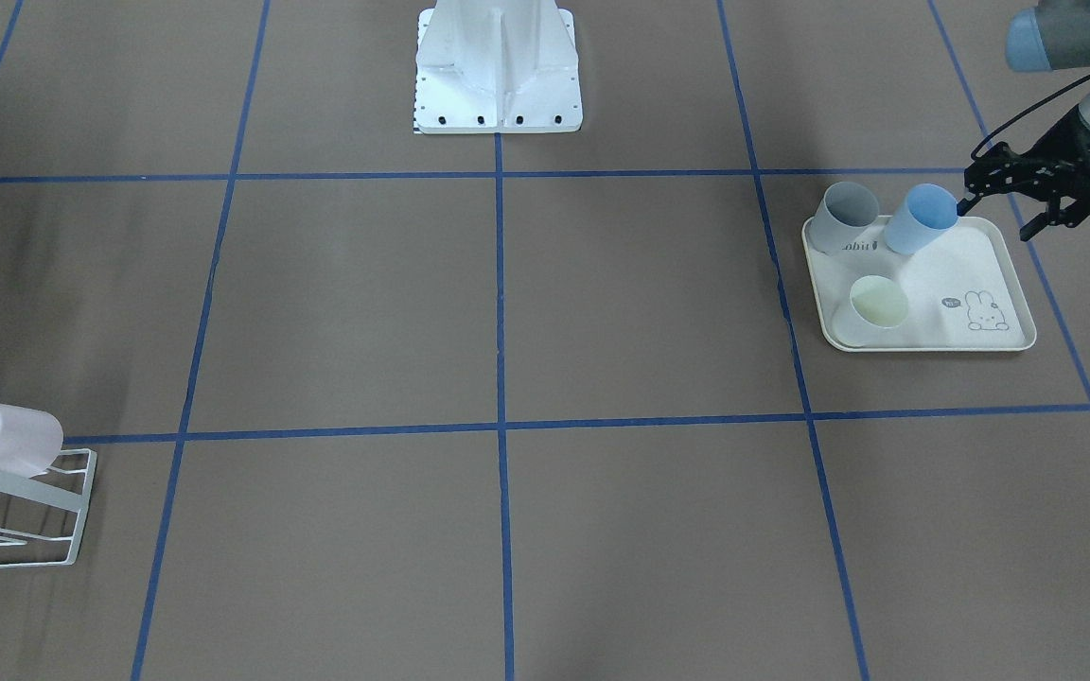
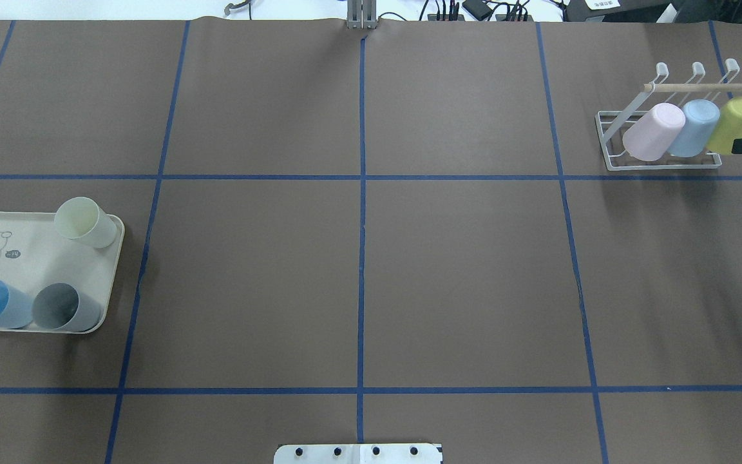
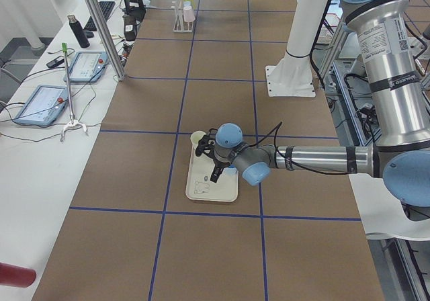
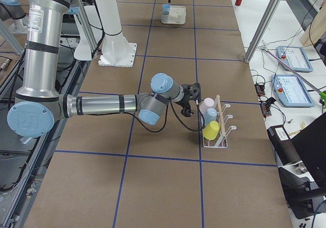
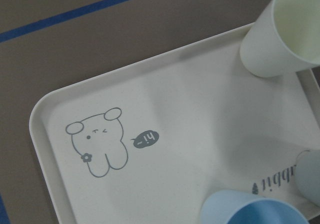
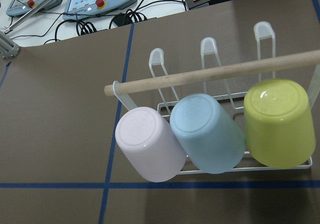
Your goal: Transfer IKEA cup to right arm and place on rack
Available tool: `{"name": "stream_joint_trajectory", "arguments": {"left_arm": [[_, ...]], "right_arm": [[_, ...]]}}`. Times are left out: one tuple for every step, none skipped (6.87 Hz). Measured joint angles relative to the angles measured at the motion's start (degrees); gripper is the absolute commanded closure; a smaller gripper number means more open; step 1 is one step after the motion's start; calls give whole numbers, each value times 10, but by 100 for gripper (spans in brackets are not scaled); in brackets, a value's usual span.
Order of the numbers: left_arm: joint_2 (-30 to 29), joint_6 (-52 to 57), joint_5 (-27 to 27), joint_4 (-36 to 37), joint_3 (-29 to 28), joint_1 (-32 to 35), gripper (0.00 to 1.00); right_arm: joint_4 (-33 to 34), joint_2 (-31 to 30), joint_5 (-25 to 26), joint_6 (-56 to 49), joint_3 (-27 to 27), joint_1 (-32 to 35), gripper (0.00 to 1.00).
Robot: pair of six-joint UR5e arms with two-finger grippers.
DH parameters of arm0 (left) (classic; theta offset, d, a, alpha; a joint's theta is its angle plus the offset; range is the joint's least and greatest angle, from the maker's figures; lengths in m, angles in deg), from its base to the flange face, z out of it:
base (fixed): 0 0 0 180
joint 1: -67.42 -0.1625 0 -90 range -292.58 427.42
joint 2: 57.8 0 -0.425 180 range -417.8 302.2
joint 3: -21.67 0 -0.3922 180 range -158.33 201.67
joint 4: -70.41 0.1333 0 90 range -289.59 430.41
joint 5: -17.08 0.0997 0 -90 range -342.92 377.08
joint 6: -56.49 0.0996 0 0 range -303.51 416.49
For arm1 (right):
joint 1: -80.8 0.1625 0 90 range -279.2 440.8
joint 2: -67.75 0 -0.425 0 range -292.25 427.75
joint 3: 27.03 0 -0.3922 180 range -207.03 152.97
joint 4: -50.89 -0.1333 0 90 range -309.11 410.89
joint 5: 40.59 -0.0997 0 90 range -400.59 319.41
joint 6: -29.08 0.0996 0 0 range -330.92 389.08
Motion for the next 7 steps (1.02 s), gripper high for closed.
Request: {"name": "stream_joint_trajectory", "arguments": {"left_arm": [[1,-13,-1,1,1,-18,0],[1,-36,1,1,0,-45,9],[1,-53,3,1,-4,-68,47],[1,-59,5,0,-10,-78,99],[1,-61,5,0,-14,-82,100],[1,-61,5,0,-16,-83,100],[0,-60,5,-1,-14,-81,100]], "right_arm": [[-2,-2,0,0,0,0,0],[-3,-2,-1,0,-1,0,0],[-3,-3,-1,0,-2,0,0],[-3,-4,-1,0,-2,0,0],[-6,-8,-1,0,-2,0,0],[-15,-15,-1,0,-2,0,0],[-25,-21,-1,0,-3,0,0]]}}
